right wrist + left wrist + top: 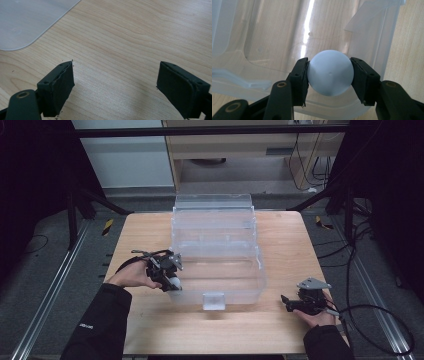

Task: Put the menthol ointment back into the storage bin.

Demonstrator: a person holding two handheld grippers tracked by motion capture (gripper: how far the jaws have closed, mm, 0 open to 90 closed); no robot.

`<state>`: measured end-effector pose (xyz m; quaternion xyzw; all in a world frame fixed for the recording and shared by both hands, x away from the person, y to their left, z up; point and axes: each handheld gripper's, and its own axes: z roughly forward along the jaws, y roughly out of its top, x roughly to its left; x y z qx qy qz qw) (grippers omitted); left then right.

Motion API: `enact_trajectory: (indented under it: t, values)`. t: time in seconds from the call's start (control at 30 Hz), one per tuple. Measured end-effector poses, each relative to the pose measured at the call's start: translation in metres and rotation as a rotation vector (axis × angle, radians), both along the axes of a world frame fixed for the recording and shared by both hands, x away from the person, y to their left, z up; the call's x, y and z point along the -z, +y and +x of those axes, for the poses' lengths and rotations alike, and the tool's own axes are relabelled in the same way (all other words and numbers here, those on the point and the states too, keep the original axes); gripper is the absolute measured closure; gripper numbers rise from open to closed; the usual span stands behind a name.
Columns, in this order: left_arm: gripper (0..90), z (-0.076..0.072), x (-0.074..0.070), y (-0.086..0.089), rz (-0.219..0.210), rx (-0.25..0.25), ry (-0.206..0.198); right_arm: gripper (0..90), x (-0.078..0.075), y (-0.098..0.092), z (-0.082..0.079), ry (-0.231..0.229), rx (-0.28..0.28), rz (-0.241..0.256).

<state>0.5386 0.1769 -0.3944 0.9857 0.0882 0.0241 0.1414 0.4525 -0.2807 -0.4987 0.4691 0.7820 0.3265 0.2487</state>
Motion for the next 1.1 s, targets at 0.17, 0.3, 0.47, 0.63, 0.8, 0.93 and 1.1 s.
enact_trajectory:
  t: [0.17, 0.3, 0.47, 0.63, 0.8, 0.93, 1.1]
  values:
    - [50.0, 0.001, 0.003, 0.002, -0.011, -0.011, 0.002, 14.3, 0.000, 0.000, 0.000, 0.001, -0.001, -0.001]
    - [48.7, 0.002, 0.005, 0.004, -0.013, -0.020, 0.008, 14.2, 0.001, 0.000, 0.000, 0.002, -0.002, -0.003]
    - [46.9, 0.002, 0.004, 0.005, -0.019, -0.022, -0.005, 14.2, 0.001, 0.001, 0.000, 0.003, -0.001, -0.003]
    - [44.4, -0.002, -0.004, 0.008, -0.060, -0.029, -0.031, 14.3, 0.000, 0.000, 0.000, -0.004, -0.002, -0.004]
    - [40.1, -0.008, -0.021, 0.017, -0.129, -0.049, -0.079, 14.3, -0.001, 0.000, 0.000, -0.004, 0.003, 0.001]
    - [36.0, -0.015, -0.031, 0.030, -0.215, -0.112, -0.119, 14.3, -0.002, -0.001, -0.001, -0.005, 0.012, 0.009]
    - [31.0, -0.025, -0.036, 0.045, -0.280, -0.161, -0.172, 14.3, -0.002, -0.002, -0.001, -0.005, 0.014, 0.005]
